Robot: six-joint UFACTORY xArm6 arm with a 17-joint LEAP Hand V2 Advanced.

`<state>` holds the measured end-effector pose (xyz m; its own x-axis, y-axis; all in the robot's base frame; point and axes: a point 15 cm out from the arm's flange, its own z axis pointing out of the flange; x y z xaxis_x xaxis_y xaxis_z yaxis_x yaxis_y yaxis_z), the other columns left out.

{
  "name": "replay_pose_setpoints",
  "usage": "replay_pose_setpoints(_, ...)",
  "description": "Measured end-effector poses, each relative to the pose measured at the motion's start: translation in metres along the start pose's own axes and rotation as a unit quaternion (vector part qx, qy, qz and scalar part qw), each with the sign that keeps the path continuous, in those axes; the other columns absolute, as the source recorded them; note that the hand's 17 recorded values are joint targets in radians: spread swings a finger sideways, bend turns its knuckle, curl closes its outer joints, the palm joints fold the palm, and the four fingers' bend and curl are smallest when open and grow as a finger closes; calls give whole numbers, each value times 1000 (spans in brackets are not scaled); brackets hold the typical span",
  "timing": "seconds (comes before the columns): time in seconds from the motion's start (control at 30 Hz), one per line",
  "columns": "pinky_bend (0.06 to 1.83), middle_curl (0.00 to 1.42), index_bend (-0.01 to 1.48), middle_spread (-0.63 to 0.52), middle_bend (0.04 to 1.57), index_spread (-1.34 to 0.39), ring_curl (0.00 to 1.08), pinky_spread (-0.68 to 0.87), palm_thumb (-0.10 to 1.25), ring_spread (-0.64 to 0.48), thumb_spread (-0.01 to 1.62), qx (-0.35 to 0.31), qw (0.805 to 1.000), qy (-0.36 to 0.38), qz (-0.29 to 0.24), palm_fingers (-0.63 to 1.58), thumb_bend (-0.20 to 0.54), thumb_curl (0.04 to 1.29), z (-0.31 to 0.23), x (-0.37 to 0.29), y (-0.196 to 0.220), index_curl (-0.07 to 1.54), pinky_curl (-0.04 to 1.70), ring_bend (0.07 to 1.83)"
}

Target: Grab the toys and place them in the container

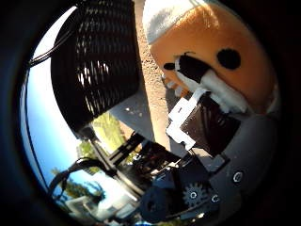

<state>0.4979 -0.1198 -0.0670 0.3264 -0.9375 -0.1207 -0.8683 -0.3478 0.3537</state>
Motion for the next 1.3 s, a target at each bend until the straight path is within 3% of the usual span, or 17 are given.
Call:
replay_pose_setpoints(0.17,1238,838,297,-193,1029,-620,739,302,1043,-30,1107,-1,1000,-7,6,1079,18,530,-16,-6,23,-27,781,1293)
replay_pose_setpoints(0.33,1294,923,407,-201,1093,-772,772,256,1036,-65,1132,-9,1000,-10,4,1040,-10,586,-45,-19,55,-23,852,1314)
replay_pose_setpoints(0.8,1348,1045,607,-206,1144,-1051,829,199,998,-109,1147,39,997,38,-61,953,-15,689,-241,-114,142,-20,944,1356)
replay_pose_setpoints(0.93,1356,1066,646,-207,1151,-1107,839,190,987,-113,1144,86,990,31,-103,937,-15,712,-279,-178,137,-20,961,1367)
replay_pose_setpoints(1.1,1370,1083,680,-207,1158,-1158,850,181,975,-117,1139,101,983,15,-151,922,-16,734,-287,-244,118,-20,974,1370)
replay_pose_setpoints(1.3,1379,1095,707,-205,1173,-1206,863,173,960,-121,1132,134,980,21,-146,917,-15,758,-293,-289,61,-20,987,1378)
